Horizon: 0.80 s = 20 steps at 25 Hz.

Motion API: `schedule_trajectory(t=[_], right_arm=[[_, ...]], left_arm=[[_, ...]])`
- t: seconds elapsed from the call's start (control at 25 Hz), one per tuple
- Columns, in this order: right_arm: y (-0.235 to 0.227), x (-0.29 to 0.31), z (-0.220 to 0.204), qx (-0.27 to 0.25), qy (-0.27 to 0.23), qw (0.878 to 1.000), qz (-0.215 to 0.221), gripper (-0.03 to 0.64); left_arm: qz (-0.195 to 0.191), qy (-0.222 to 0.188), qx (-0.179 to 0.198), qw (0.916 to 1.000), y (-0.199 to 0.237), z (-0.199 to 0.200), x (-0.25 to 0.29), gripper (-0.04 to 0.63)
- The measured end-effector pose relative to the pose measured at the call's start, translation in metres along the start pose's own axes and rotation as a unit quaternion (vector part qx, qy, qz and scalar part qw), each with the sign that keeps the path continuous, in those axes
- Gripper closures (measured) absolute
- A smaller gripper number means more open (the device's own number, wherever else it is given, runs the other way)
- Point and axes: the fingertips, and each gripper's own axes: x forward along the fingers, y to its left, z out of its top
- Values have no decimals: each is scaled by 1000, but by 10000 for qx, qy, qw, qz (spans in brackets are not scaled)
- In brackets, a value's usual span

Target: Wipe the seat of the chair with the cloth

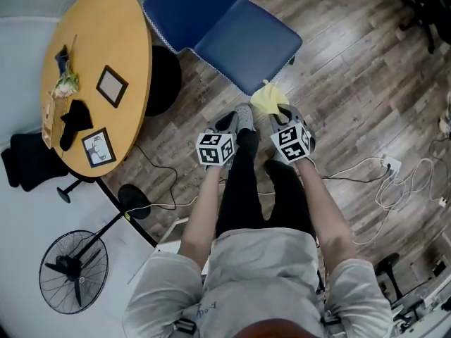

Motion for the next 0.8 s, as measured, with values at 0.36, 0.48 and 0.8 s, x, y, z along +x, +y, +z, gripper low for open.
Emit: schedule_trajectory(t=[0.36, 0.48, 0.8], right_arm=[[30, -106, 53, 923, -645, 9935, 181, 546], [37, -128, 69, 1137, -824, 9898, 225, 546], [28, -165, 92, 1656, -971, 9812, 197, 546]], left_arm=[[166, -708, -262, 9970, -46, 58, -90, 568], [195, -889, -263, 9955, -55, 77, -114, 568], [158, -1141, -256, 9930, -79, 110, -147, 568]])
